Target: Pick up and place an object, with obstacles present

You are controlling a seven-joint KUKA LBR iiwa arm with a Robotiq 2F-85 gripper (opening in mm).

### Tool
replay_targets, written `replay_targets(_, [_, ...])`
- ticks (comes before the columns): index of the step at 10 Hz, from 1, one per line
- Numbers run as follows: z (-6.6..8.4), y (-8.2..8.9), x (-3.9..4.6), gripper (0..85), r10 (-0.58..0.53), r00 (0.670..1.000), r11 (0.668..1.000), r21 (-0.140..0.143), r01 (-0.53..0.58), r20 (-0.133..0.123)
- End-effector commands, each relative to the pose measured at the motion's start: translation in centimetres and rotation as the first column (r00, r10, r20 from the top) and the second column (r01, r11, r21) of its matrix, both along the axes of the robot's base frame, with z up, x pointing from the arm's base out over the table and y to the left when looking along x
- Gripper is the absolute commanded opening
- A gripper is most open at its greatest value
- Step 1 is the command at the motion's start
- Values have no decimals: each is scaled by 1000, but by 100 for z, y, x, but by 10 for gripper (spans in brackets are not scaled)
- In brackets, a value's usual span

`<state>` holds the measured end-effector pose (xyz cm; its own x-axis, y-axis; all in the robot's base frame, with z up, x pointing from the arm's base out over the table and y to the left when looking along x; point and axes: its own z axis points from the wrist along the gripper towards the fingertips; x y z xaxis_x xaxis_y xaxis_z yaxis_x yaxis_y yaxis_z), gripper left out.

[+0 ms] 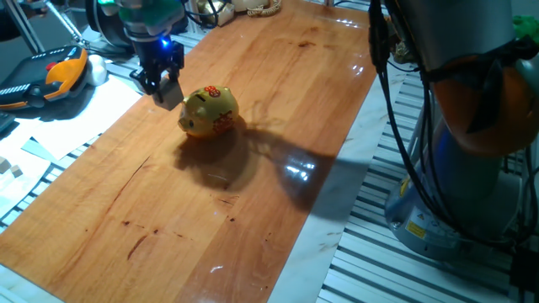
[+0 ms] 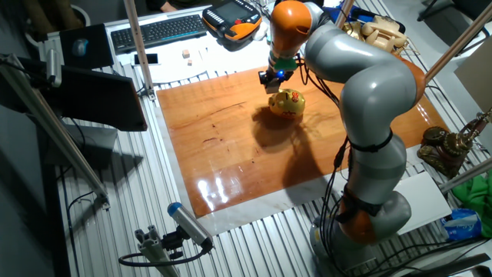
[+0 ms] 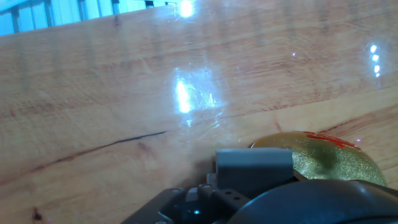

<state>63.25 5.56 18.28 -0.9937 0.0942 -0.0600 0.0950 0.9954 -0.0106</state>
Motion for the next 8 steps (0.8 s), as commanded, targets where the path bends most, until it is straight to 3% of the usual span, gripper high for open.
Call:
replay_targets(1, [0, 0, 1, 0, 22, 1000, 1000, -1, -22, -13])
replay_targets(3, [0, 0, 1, 0, 65, 998, 998, 15, -65, -18])
replay_targets(5, [0, 0, 1, 0, 42, 999, 999, 9, -42, -23])
replay_targets(8, [-59, 247, 29, 0, -38, 999, 999, 6, 38, -7])
